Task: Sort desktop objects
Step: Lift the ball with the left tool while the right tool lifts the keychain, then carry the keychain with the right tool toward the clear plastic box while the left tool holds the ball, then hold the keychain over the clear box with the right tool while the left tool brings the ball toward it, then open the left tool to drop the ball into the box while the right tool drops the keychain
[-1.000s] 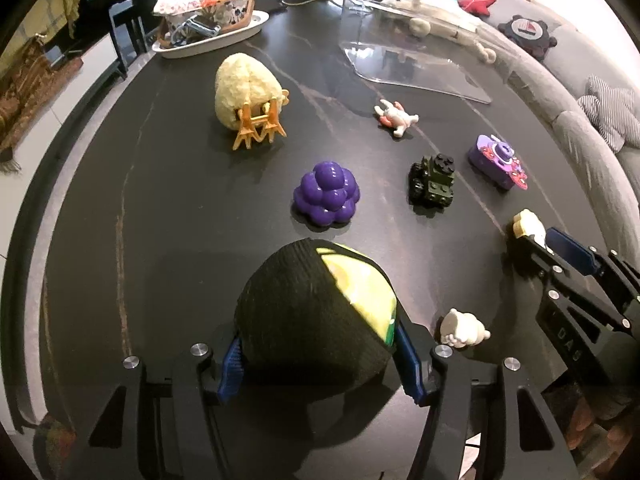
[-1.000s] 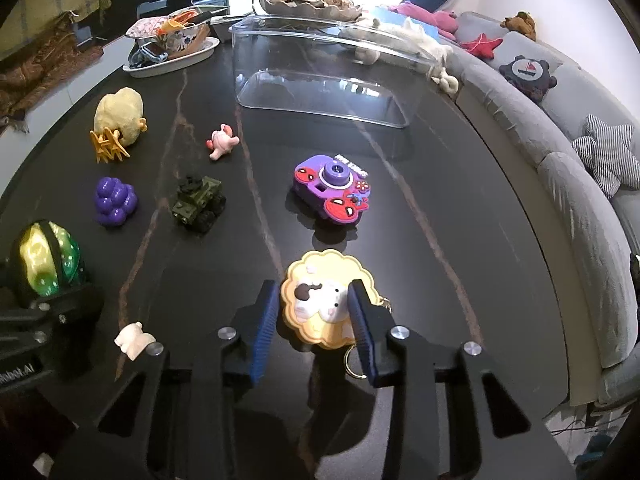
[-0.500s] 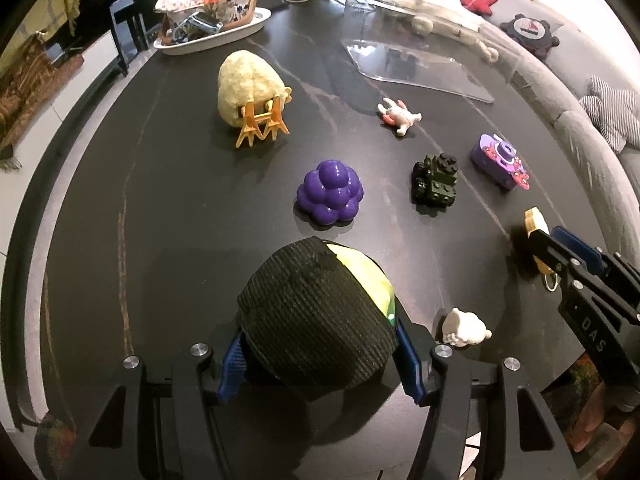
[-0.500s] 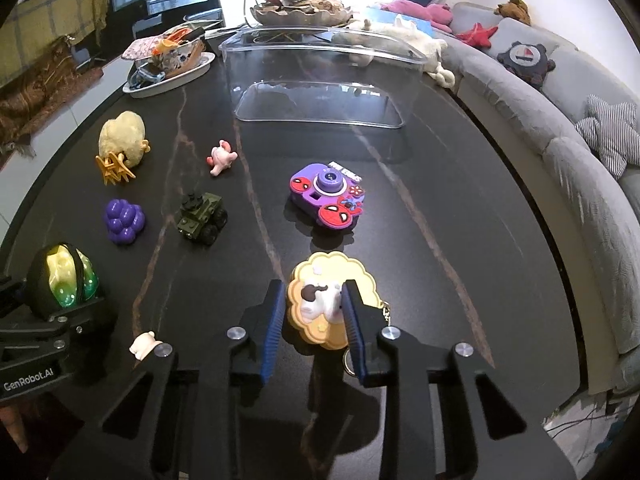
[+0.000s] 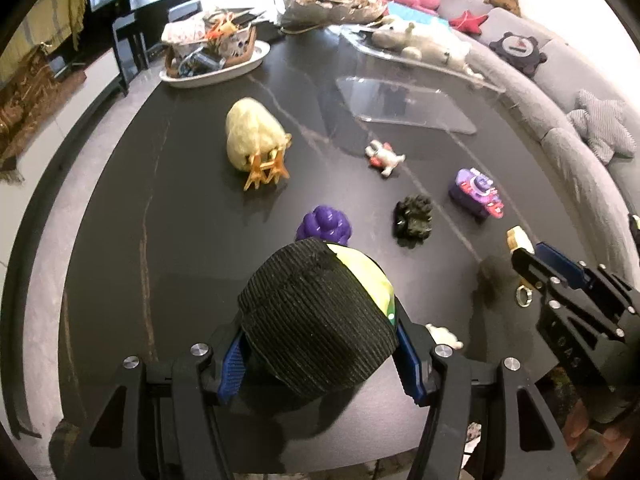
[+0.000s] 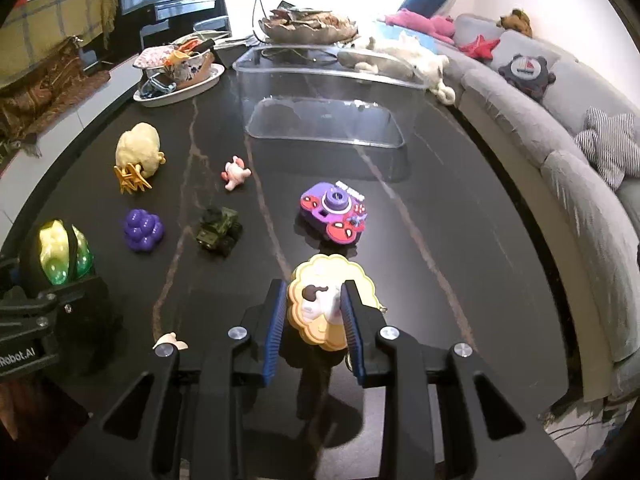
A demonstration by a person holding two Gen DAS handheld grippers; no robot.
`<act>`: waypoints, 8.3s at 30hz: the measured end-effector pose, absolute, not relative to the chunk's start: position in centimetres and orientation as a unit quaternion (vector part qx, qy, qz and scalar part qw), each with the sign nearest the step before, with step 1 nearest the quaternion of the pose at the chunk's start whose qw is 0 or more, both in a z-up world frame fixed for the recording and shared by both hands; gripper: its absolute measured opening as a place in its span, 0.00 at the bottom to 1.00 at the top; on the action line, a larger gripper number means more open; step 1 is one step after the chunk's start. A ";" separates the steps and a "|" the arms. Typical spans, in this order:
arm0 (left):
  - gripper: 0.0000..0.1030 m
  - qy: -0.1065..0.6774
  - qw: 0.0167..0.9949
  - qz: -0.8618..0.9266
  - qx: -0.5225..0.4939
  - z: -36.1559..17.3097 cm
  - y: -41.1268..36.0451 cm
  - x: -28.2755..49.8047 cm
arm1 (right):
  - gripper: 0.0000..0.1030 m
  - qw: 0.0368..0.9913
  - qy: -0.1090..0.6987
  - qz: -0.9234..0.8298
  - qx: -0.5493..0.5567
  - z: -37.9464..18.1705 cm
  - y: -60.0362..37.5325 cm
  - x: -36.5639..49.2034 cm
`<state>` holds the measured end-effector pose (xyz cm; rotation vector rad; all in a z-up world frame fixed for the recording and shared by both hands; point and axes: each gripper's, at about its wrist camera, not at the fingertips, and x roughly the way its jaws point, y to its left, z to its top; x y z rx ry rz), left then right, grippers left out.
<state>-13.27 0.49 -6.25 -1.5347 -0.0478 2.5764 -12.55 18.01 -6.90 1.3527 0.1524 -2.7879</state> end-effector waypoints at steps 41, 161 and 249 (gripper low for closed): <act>0.56 0.021 0.084 0.893 -0.442 0.7 4.3 -16.4 | 0.24 0.033 0.053 -0.935 0.350 0.9 17.7 -13.8; 0.57 0.025 0.095 0.878 -0.468 -2.0 6.4 -28.2 | 0.53 0.024 0.050 -0.908 0.416 -3.8 22.9 -26.0; 0.57 0.046 0.139 0.881 -0.450 3.2 12.3 -39.5 | 0.53 0.052 0.042 -0.933 0.354 4.0 24.7 -35.8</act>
